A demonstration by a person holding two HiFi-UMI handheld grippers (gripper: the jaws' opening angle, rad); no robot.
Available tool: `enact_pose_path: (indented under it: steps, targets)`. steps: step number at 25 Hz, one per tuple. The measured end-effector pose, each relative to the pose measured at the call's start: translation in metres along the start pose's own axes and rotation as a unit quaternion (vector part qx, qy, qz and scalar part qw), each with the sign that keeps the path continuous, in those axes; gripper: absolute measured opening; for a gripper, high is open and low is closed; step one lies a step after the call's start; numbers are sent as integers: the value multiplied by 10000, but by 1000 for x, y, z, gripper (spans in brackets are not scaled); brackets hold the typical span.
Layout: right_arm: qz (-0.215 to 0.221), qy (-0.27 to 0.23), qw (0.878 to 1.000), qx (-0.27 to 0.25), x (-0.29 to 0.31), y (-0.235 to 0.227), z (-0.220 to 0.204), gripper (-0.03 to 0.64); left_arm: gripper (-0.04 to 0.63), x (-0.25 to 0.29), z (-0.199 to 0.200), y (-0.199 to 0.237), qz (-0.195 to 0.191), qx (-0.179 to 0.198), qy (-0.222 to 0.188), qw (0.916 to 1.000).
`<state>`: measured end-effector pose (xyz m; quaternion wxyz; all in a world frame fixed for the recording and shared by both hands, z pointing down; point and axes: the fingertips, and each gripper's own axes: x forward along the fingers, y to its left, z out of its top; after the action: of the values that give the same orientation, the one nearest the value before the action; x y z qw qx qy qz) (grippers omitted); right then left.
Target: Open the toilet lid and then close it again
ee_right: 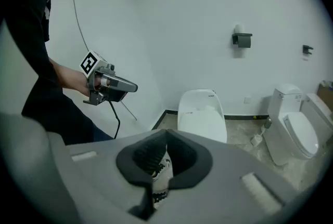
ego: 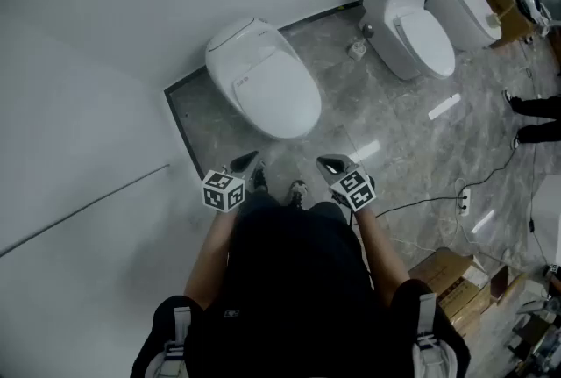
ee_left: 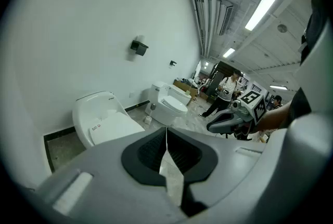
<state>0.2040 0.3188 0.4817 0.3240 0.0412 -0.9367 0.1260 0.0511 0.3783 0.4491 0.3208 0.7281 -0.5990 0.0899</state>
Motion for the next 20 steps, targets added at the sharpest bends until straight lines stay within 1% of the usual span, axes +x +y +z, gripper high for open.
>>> enact_pose_path:
  steps: [11,17,20]
  targets:
    - [-29,-40,10000,65,-10,-6,-8,3,15,2,4,-10,39,23,-29,10000]
    - [-90,-72,9994,318,-8,-10,-15,3,15,-1,1,-7,39,-17,1,10000]
    - [-135,-18,9988,461,-2,-12,-19,3,15,0,-6,2,-8,-93,124,9999]
